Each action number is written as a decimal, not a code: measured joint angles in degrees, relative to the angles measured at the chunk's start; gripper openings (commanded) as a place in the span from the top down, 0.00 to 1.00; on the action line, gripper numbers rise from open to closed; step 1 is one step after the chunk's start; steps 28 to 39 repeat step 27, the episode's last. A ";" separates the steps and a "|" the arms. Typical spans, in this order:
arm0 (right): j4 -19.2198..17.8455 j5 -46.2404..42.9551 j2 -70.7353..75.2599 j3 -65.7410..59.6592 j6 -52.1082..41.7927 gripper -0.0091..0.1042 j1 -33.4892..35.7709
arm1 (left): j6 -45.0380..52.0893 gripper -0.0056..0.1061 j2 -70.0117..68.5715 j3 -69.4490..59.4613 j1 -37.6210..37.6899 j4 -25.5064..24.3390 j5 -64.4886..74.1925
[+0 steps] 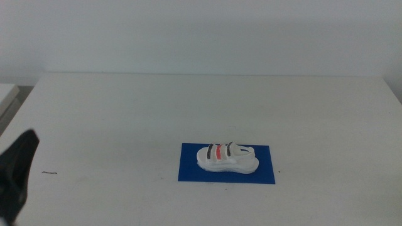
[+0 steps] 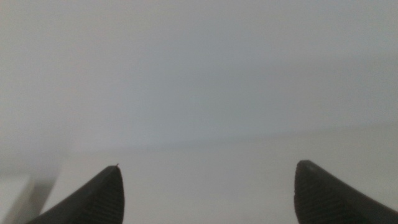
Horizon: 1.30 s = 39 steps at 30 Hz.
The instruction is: Use one arm to grab the shoe from the table and place it on the mat.
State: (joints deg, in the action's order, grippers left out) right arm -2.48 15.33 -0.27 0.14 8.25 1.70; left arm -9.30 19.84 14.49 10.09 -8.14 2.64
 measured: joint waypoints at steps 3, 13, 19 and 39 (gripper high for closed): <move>0.00 0.00 0.00 0.00 0.00 0.22 0.00 | 5.66 0.11 -6.69 -6.50 -0.85 5.79 -4.64; 0.00 0.00 0.00 0.00 0.00 0.22 0.00 | 13.76 0.11 -18.84 -14.33 -4.85 13.01 -3.08; 0.00 0.00 0.00 0.00 0.00 0.22 0.00 | 13.87 0.11 -19.53 -14.46 -4.88 12.45 2.26; 0.00 0.00 0.00 0.00 0.00 0.22 0.00 | 13.87 0.11 -19.53 -14.46 -4.88 11.03 2.63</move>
